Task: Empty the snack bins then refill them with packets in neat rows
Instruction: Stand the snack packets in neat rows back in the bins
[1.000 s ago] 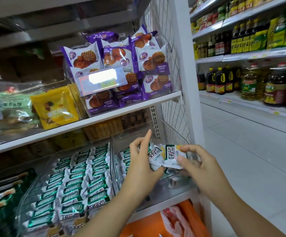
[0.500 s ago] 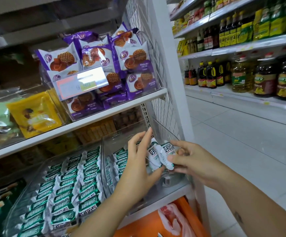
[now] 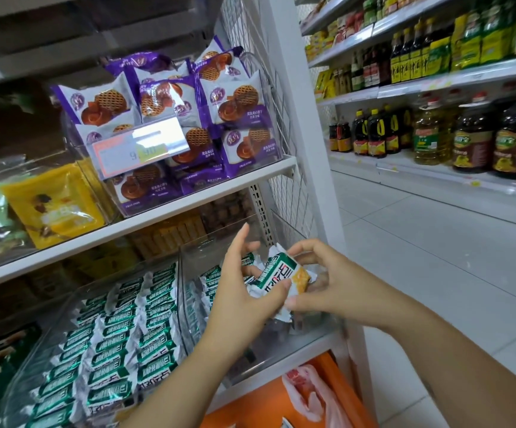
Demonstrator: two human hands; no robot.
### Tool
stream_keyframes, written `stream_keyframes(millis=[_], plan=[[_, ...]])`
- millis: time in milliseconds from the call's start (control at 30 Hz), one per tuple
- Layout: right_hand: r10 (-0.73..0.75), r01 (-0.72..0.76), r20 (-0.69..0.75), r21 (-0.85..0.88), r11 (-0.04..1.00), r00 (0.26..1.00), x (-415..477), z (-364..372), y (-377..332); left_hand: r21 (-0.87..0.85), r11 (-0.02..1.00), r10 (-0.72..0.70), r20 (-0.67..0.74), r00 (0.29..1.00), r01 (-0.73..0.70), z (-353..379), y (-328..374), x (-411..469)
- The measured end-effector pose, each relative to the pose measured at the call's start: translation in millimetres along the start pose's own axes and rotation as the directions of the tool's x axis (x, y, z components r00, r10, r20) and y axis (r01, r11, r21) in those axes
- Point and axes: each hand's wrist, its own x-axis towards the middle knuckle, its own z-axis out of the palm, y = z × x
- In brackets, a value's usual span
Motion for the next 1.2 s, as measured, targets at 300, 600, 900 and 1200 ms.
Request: stream_keyframes(millis=[300, 600, 900, 1200], plan=[[0.115, -0.143, 0.324, 0.062, 0.988, 0.939, -5.7, -7.6, 2.4, 0.122, 0.987, 0.067, 0.282, 0.957, -0.105, -21.9, 11.6, -13.3], [0.027, -0.023, 0.09, -0.04, 0.999, 0.996, -7.5, 16.8, -3.3, 0.1, 0.99, -0.117, 0.228, 0.967, 0.096, -35.8, 0.5, -17.2], [-0.047, 0.156, 0.222, -0.503, 0.85, 0.974, 2.3, 29.0, -22.2, 0.307, 0.949, -0.023, 0.309, 0.951, -0.077, -48.4, -13.0, -13.2], [-0.02, 0.053, 0.057, -0.673, 0.738, 0.998, 88.7, 28.6, 5.3, 0.496, 0.866, -0.032, -0.059, 0.998, 0.058, -101.0, -71.1, 2.6]])
